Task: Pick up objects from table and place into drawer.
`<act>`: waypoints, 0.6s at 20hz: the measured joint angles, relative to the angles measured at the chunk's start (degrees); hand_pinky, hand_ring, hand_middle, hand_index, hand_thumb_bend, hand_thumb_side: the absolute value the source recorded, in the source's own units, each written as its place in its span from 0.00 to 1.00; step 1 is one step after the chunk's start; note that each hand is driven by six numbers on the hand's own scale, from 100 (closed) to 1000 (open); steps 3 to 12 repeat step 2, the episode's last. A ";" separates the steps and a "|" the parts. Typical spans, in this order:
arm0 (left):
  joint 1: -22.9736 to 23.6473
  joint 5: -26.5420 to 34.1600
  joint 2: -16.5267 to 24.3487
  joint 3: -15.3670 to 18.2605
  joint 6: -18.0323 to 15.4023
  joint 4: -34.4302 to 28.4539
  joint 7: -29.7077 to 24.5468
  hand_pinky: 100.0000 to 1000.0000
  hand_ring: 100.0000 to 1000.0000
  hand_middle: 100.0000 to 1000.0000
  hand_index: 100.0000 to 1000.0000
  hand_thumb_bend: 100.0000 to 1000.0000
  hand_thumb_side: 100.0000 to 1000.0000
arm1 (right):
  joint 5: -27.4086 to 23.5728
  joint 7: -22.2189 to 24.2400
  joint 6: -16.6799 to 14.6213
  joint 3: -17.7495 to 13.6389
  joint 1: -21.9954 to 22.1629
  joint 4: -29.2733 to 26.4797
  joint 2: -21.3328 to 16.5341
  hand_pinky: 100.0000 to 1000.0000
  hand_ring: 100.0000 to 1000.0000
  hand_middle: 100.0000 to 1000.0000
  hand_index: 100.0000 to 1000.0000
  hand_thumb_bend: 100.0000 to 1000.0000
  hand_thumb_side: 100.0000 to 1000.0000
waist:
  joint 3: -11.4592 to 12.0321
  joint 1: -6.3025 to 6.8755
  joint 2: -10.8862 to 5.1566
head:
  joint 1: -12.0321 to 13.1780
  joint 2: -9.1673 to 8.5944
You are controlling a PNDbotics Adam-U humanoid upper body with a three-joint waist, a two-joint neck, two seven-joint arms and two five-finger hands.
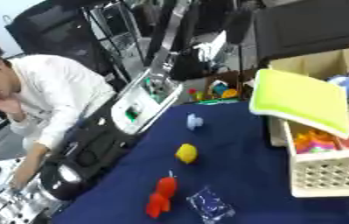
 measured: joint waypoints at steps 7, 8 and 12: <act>1.45 2.26 1.22 0.70 0.38 -0.99 0.11 0.62 0.94 0.85 0.97 0.43 0.68 | 0.06 -0.19 0.06 -0.02 0.15 0.00 -0.05 0.65 0.64 0.55 0.73 0.00 0.84 | 0.26 0.00 -0.34 | -0.34 0.75; 1.45 2.26 1.22 0.70 0.38 -0.99 0.11 0.62 0.94 0.85 0.97 0.43 0.68 | 0.06 -0.19 0.06 -0.02 0.15 0.00 -0.05 0.65 0.64 0.55 0.73 0.00 0.84 | 0.26 0.00 -0.34 | -0.34 0.75; 1.45 2.26 1.22 0.70 0.38 -0.99 0.11 0.62 0.94 0.85 0.97 0.43 0.68 | 0.06 -0.19 0.06 -0.02 0.15 0.00 -0.05 0.65 0.64 0.55 0.73 0.00 0.84 | 0.26 0.00 -0.34 | -0.34 0.75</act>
